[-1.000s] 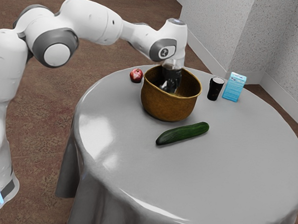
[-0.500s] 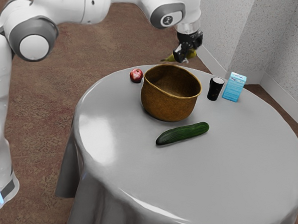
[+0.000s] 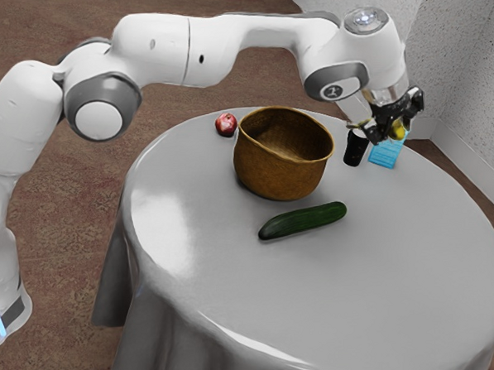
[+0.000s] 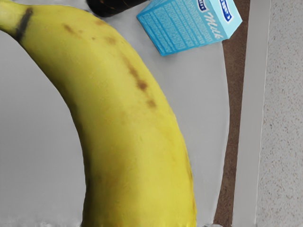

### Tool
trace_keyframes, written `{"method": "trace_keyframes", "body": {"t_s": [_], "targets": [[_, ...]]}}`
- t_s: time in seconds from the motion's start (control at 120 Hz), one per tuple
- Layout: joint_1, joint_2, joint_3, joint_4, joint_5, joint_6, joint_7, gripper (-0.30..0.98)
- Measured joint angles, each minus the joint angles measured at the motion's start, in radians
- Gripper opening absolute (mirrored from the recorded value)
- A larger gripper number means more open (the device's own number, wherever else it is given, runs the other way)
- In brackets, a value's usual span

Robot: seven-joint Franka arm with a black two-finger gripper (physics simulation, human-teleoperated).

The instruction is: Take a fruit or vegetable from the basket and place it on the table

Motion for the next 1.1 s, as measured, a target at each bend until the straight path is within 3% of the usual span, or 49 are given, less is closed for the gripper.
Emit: {"method": "trace_keyframes", "body": {"t_s": [0.083, 0.2, 0.367, 0.517, 0.642, 0.75, 0.9, 1.1], "targets": [[-0.004, 0.011, -0.013, -0.027, -0.001, 0.056, -0.002, 0.39], [-0.005, 0.016, -0.016, -0.053, -0.004, 0.122, -0.003, 0.55], [-0.001, -0.023, -0.010, -0.121, -0.007, 0.170, -0.004, 0.64], [-0.003, -0.204, 0.021, -0.345, -0.021, 0.175, -0.052, 0.67], [0.032, -0.460, 0.019, -0.431, -0.052, -0.074, -0.157, 0.68], [0.135, -0.582, 0.010, -0.440, -0.080, -0.321, -0.233, 0.68], [0.203, -0.595, 0.002, -0.478, -0.097, -0.530, -0.317, 0.68], [0.237, -0.592, 0.002, -0.486, -0.106, -0.647, -0.401, 0.69]]}}
